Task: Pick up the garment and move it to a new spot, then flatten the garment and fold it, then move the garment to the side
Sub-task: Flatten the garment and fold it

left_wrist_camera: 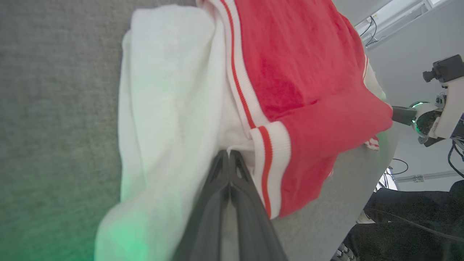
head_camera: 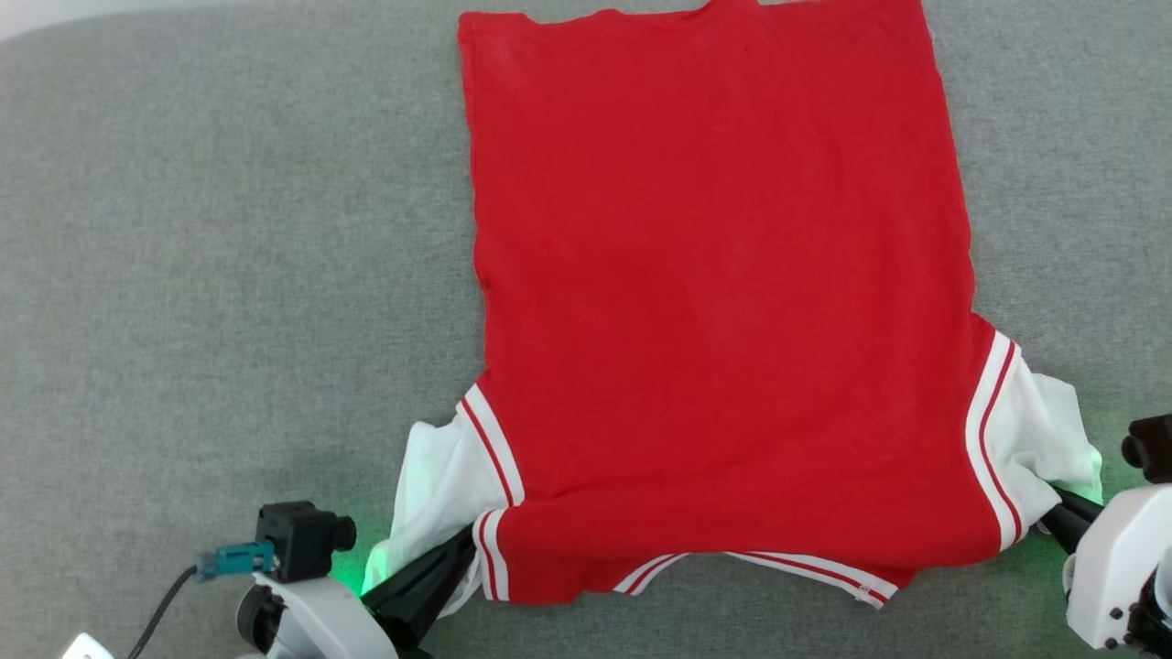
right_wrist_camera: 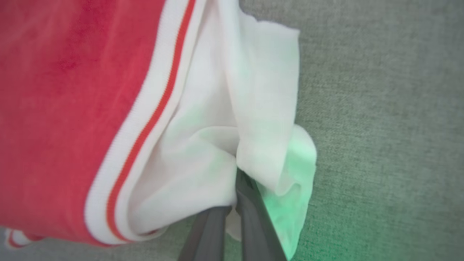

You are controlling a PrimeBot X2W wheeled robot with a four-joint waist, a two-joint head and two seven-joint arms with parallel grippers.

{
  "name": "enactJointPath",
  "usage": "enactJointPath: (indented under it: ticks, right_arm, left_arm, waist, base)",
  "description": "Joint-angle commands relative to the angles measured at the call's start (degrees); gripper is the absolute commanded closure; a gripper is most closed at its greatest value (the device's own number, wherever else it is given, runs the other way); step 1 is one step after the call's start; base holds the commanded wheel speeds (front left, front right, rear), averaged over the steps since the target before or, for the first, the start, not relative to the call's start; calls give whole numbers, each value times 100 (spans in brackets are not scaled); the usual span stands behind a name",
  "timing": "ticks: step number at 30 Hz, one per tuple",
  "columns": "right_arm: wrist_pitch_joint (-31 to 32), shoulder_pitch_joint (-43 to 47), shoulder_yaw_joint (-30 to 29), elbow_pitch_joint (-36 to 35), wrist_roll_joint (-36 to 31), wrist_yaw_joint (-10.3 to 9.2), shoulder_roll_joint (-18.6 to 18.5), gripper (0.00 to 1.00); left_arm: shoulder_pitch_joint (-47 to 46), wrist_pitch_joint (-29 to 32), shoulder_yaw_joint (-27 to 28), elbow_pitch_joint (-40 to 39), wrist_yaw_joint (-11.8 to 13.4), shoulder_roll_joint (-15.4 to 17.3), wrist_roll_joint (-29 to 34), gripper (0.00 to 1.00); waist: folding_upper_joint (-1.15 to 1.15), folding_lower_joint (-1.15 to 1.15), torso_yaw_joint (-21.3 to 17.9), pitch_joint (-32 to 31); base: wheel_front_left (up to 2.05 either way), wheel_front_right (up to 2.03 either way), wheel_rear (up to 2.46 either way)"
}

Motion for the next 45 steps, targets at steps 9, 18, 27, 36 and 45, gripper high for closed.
enactJointPath:
  ticks: [9, 18, 27, 36, 45]
  right_arm:
    - [-370, -160, 168, -78, 121, -34, -25, 0]
    - [551, -844, -808, -1494, 435, -29, -623, 0]
    - [1431, -3249, -416, -512, 264, -29, -566, 0]
    - [2195, -5667, 142, 1904, -774, -28, -515, 0]
    - [2422, -6965, 80, 3472, -1488, -28, -254, 0]
  left_arm:
    - [140, -131, -84, 242, -112, -180, -130, 100]
    - [124, -180, -74, -315, 83, -76, 46, 100]
    - [-264, -45, -81, -793, 110, -67, 284, 100]
    - [-751, 72, -190, -938, -55, -259, 502, 100]
    - [-1043, -32, -373, -802, -200, -466, 612, 100]
  waist:
    - [0, 0, -117, -313]
    - [0, 0, -13, -354]
    - [0, 0, 414, 258]
    - [0, 0, 1170, 1194]
    - [0, 0, 1631, 1769]
  base:
    - [0, 0, 0]
    - [0, 0, 0]
    - [0, 0, 0]
    - [0, 0, 0]
    - [0, 0, 0]
